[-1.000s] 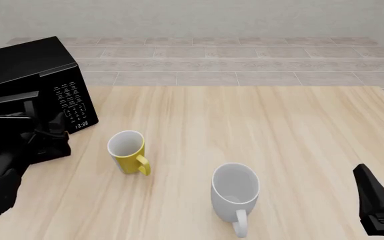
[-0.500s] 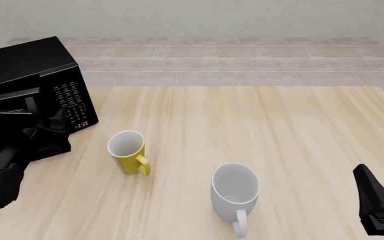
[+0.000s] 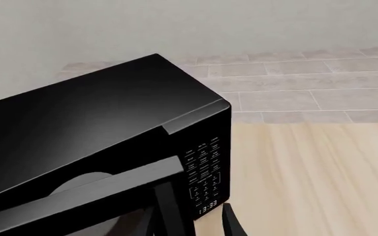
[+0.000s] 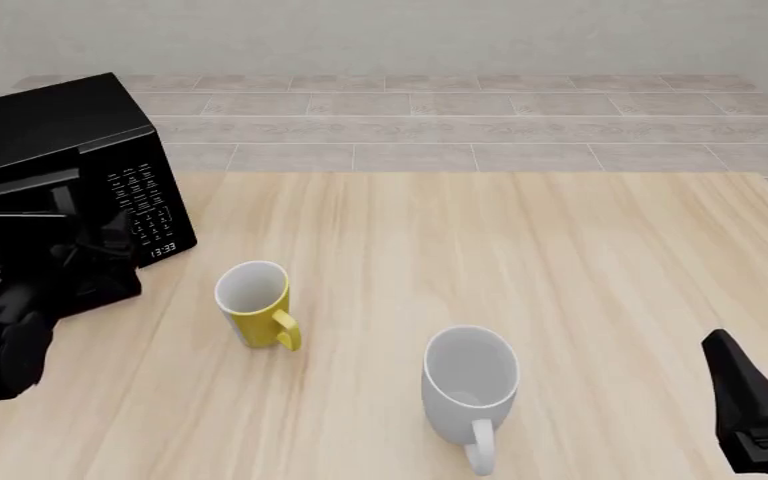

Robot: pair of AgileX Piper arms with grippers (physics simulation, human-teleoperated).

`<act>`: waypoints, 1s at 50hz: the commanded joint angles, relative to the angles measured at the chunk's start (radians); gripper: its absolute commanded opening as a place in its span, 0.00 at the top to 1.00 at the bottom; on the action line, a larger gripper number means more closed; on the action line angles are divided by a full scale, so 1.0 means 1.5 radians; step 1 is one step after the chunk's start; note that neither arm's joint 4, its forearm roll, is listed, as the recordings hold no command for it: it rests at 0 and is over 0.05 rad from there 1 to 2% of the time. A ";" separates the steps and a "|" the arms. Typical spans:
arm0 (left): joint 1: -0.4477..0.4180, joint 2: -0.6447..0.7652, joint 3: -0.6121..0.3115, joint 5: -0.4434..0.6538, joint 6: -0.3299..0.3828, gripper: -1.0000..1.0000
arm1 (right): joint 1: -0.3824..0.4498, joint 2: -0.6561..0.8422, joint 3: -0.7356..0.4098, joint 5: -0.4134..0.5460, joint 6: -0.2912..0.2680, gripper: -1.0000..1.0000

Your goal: Close the microwave.

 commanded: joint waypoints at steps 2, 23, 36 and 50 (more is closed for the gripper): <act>-0.026 0.080 -0.022 0.031 -0.003 0.00 | 0.006 0.000 0.000 -0.002 0.000 0.00; -0.021 0.102 -0.046 0.039 0.004 0.00 | 0.001 0.000 0.000 0.004 0.003 0.00; -0.017 0.112 -0.060 0.046 0.003 0.00 | 0.005 0.000 0.000 0.006 0.004 0.00; -0.018 0.127 -0.069 0.044 0.003 0.00 | 0.002 0.000 0.000 0.009 0.006 0.00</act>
